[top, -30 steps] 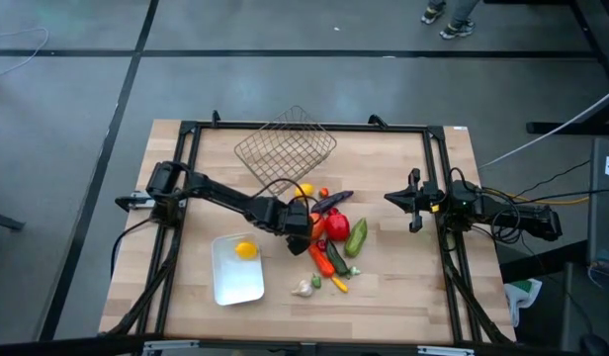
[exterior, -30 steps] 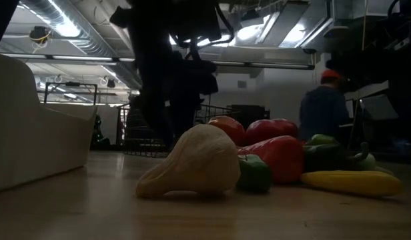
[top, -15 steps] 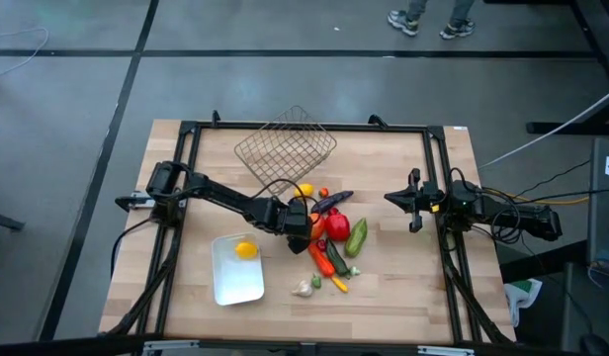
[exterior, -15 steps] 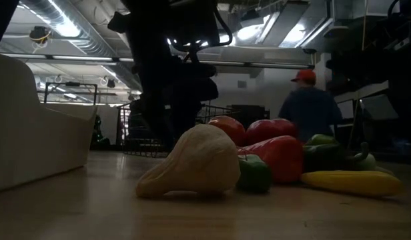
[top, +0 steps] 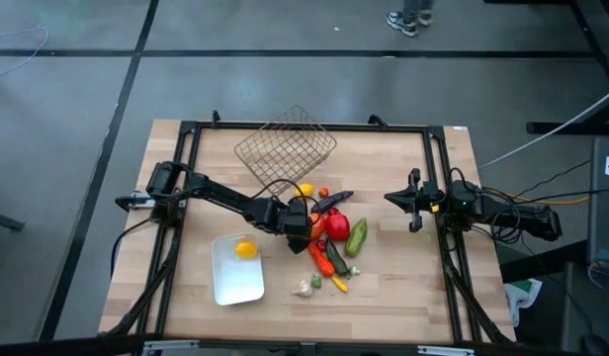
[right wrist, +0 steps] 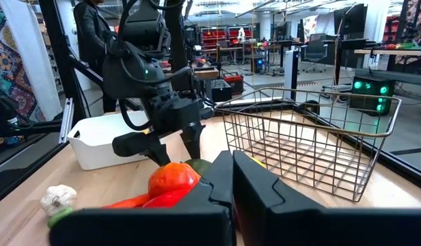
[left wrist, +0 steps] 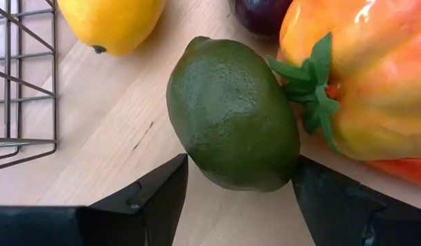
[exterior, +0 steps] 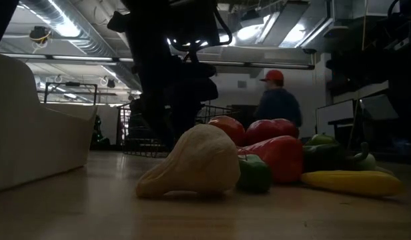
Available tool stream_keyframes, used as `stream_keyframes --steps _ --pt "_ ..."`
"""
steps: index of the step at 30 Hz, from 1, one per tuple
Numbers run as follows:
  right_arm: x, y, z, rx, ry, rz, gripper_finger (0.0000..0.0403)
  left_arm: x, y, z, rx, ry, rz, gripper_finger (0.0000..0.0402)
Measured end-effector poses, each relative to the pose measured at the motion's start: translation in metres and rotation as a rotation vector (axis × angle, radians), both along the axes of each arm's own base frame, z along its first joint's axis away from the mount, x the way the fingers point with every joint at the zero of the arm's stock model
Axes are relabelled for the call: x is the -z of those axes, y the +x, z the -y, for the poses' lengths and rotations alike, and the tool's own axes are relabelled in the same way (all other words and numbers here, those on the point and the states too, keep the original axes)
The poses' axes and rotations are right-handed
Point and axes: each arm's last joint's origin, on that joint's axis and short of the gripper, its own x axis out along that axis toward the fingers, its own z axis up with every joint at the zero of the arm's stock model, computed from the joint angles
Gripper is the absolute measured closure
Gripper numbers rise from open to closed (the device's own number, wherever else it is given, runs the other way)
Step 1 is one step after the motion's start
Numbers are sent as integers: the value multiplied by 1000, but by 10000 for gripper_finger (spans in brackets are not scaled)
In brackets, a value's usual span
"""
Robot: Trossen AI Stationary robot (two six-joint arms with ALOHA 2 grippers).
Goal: Sort produce into baskets
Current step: Put the green lime into the white bin
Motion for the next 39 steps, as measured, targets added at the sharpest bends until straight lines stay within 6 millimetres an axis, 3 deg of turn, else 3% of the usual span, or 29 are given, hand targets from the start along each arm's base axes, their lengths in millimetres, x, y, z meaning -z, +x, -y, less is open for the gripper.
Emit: stream_keyframes --steps 12,23,39 --pt "0 0 0 0 0 0 391 0 0 0 0 0 0 239" --pt "0 0 0 0 0 0 391 -1 -1 1 7 -17 -12 246" --pt "0 0 0 1 0 0 391 -24 -2 20 137 -13 -131 247"
